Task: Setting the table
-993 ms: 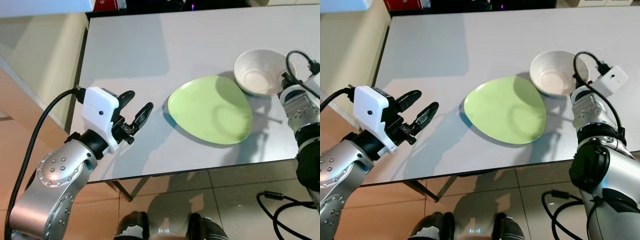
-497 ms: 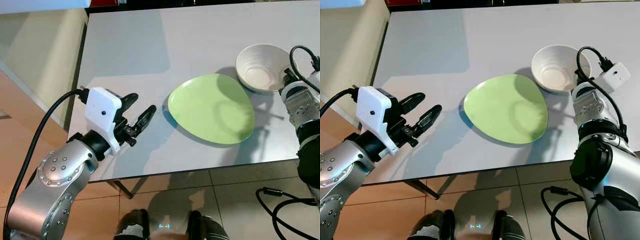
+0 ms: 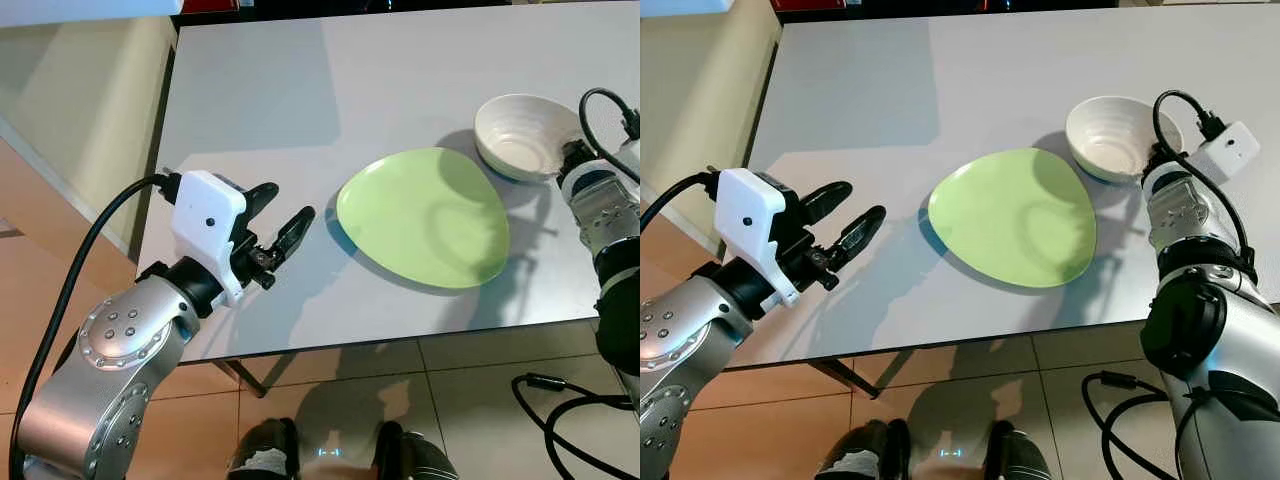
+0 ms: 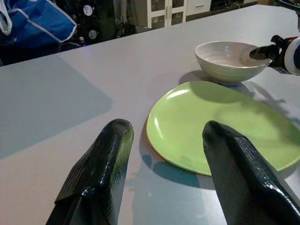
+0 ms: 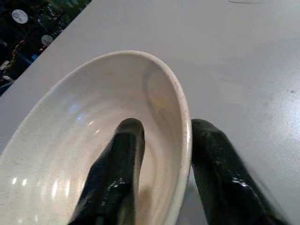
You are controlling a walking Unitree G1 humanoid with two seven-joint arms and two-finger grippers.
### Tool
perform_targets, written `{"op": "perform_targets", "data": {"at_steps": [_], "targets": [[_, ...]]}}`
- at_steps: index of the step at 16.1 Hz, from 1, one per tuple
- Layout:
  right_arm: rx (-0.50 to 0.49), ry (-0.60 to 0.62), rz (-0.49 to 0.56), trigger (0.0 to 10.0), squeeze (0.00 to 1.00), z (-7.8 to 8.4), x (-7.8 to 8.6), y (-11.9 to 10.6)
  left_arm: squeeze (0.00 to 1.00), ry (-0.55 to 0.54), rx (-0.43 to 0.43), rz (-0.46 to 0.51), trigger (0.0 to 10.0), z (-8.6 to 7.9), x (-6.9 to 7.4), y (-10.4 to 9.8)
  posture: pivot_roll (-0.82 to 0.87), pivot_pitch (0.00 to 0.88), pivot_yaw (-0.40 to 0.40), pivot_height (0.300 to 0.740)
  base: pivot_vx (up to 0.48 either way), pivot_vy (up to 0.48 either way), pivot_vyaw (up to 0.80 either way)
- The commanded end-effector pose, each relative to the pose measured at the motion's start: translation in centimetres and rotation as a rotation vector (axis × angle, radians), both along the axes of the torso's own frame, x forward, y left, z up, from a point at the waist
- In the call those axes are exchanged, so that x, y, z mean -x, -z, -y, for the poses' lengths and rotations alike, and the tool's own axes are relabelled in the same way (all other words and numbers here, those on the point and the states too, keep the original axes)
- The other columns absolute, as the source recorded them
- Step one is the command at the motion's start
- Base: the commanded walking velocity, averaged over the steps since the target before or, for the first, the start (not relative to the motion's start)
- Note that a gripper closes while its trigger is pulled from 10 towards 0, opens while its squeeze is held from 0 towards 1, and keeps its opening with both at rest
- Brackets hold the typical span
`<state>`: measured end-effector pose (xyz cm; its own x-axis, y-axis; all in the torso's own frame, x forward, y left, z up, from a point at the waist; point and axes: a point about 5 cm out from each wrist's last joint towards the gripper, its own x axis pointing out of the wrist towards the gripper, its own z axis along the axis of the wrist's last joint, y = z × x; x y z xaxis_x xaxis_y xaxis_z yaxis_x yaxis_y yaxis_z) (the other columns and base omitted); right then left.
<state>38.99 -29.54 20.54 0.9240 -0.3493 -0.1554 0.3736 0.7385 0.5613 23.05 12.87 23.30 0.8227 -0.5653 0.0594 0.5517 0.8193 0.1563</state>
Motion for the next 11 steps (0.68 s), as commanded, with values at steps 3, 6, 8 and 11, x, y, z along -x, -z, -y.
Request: {"op": "perform_targets", "data": {"at_steps": [3,6,8,11], "targets": [[0.015,-0.003,0.014,10.0,1.00,0.5,0.0,-1.0,0.00,0.006,0.005,-0.001,10.0,0.2,-0.4,0.1,0.25,0.199,0.025,0.740,0.000,0.000,0.00],[0.024,-0.015,0.040,10.0,1.00,0.5,0.0,-1.2,0.00,0.011,0.030,-0.001,10.0,0.7,-0.9,0.1,0.23,0.177,0.022,0.740,0.000,0.000,0.00],[0.012,-0.021,0.042,10.0,1.00,0.5,0.0,-1.0,0.00,0.012,0.047,-0.011,10.0,0.8,-1.1,0.3,0.22,0.168,0.020,0.740,0.000,0.000,0.00],[-0.021,-0.019,0.044,10.0,1.00,0.6,0.2,-0.5,0.00,0.027,0.066,-0.023,10.0,1.1,-1.1,0.6,0.20,0.148,0.020,0.740,0.000,0.000,0.00]]}}
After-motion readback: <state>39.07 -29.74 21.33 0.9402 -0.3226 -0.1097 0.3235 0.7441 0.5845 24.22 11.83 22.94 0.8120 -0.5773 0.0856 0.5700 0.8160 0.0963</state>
